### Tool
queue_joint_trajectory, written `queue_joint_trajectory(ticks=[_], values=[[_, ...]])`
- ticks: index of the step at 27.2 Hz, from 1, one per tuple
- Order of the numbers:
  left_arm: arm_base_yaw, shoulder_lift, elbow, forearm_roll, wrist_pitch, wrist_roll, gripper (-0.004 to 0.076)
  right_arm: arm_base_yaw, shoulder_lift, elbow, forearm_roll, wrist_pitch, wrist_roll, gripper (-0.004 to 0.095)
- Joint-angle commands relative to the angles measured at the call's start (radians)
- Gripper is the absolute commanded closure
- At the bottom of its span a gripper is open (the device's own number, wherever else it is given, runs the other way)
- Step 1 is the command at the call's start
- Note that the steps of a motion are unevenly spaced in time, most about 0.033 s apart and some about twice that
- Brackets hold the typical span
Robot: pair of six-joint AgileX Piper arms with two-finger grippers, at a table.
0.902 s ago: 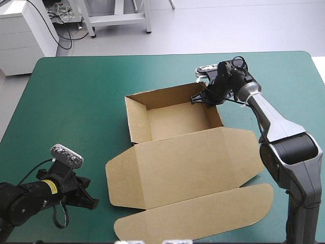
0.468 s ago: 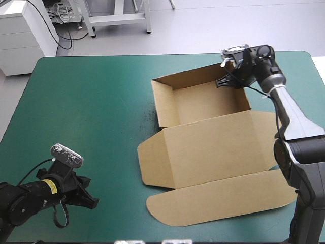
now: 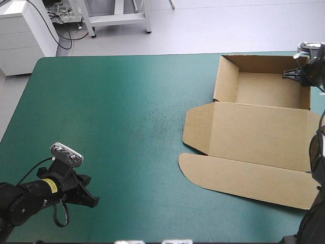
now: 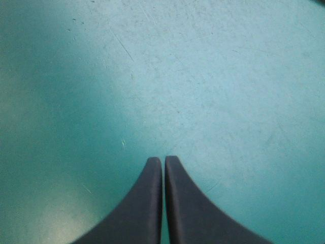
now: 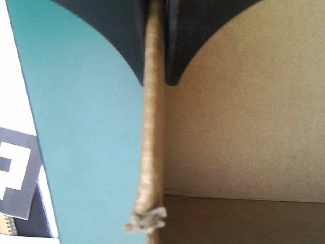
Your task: Fold the box
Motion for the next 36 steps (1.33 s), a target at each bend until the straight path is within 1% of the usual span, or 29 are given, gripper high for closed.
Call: queue_joint_trajectory(ticks=[1, 5, 8, 10, 11, 14, 16, 17, 19, 24, 27, 28, 30, 31, 32, 33, 34, 36], values=[[-0.001, -0.004, -0.027, -0.013, -0.050, -0.001, 0.0731, -0.065, -0.065, -0.034, 0.036, -0.049, -0.005, 0.0929], [-0.001, -0.004, -0.027, -0.013, -0.050, -0.001, 0.0731, -0.107, -0.050, -0.029, 0.059, -0.049, -0.023, 0.0903], [-0.001, -0.004, -0.027, -0.013, -0.048, -0.001, 0.0731, -0.127, -0.028, -0.025, 0.080, -0.045, -0.036, 0.0814], [-0.001, -0.004, -0.027, -0.013, -0.046, -0.001, 0.0731, -0.135, -0.019, -0.025, 0.084, -0.041, -0.036, 0.0703], [-0.001, -0.004, -0.027, -0.013, -0.044, -0.001, 0.0731, -0.137, -0.014, -0.025, 0.087, -0.041, -0.036, 0.0628], [-0.001, -0.004, -0.027, -0.013, -0.042, -0.001, 0.0731, -0.137, -0.012, -0.025, 0.087, -0.047, -0.036, 0.0356], [-0.001, -0.004, -0.027, -0.013, -0.042, -0.001, 0.0731, -0.137, -0.012, -0.029, 0.087, -0.049, -0.036, 0.0209], [-0.001, -0.004, -0.027, -0.013, -0.042, -0.001, 0.0731, -0.137, -0.012, -0.033, 0.087, -0.049, -0.032, 0.0152], [-0.001, -0.004, -0.027, -0.013, -0.042, -0.001, 0.0731, -0.137, -0.015, -0.046, 0.087, -0.040, -0.032, 0.0106], [-0.001, -0.004, -0.027, -0.013, -0.037, -0.001, 0.0731, -0.137, -0.060, -0.084, 0.133, -0.007, -0.063, 0.0167], [-0.001, -0.004, -0.027, -0.018, -0.037, -0.006, 0.0731, -0.137, -0.097, -0.098, 0.175, 0.011, -0.086, 0.0260], [-0.001, -0.004, -0.027, -0.018, -0.037, -0.006, 0.0731, -0.137, -0.111, -0.098, 0.187, 0.017, -0.089, 0.0305], [-0.001, -0.004, -0.027, -0.021, -0.037, -0.006, 0.0731, -0.137, -0.132, -0.098, 0.224, 0.028, -0.094, 0.0411], [-0.001, -0.004, -0.027, -0.021, -0.037, -0.006, 0.0731, -0.137, -0.145, -0.098, 0.278, 0.056, -0.119, 0.0573], [-0.001, -0.004, -0.027, -0.021, -0.037, -0.006, 0.0731, -0.135, -0.147, -0.098, 0.298, 0.068, -0.127, 0.0668], [-0.001, -0.004, -0.027, -0.021, -0.037, -0.006, 0.0731, -0.135, -0.152, -0.098, 0.364, 0.104, -0.169, 0.0865], [-0.001, -0.004, -0.027, -0.021, -0.037, -0.006, 0.0731, -0.133, -0.152, -0.098, 0.414, 0.117, -0.189, 0.0920], [-0.001, -0.004, -0.027, -0.021, -0.039, -0.006, 0.0731, -0.104, -0.161, -0.094, 0.412, 0.117, -0.189, 0.0918]])
